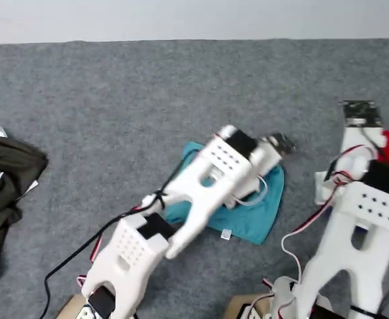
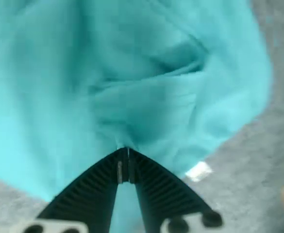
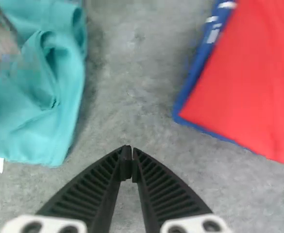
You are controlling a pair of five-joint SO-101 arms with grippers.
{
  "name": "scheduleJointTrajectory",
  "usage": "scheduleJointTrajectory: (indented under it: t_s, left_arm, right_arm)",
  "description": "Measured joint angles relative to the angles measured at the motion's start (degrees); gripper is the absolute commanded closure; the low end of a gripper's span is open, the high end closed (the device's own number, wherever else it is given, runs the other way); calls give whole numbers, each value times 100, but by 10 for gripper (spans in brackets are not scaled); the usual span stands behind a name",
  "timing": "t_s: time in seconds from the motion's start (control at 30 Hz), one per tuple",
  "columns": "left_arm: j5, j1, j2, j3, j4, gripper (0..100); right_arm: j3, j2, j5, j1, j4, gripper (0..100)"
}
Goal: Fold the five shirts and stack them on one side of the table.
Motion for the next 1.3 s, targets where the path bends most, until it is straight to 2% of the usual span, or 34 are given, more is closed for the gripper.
scheduleJointTrajectory:
  t_s: [0.2, 0.4, 0.53, 0.67, 0.77, 0.93, 1.17, 1.3]
  left_arm:
    - [44, 589, -475, 334, 0, 996]
    - [44, 774, -1503, 844, 0, 996]
    - [44, 563, -2013, 862, 0, 996]
    - [44, 70, -2022, 862, 0, 996]
    - [18, -158, -1732, 862, -114, 996]
    - [-70, -105, -985, 862, -378, 996]
    - [-88, 897, -554, 888, -185, 996]
    - [-88, 1477, -659, 888, -18, 996]
  right_arm:
    - [-334, 26, 290, 466, 176, 989]
    - [-431, 35, 431, 1081, 185, 989]
    - [-624, 26, 448, 1336, 185, 989]
    - [-659, 26, 466, 1398, 185, 989]
    - [-659, 26, 466, 1398, 185, 989]
    - [-659, 26, 466, 1415, 352, 989]
    - [-1222, 26, 475, 1960, 492, 989]
    - [-1319, 26, 800, 2242, 492, 989]
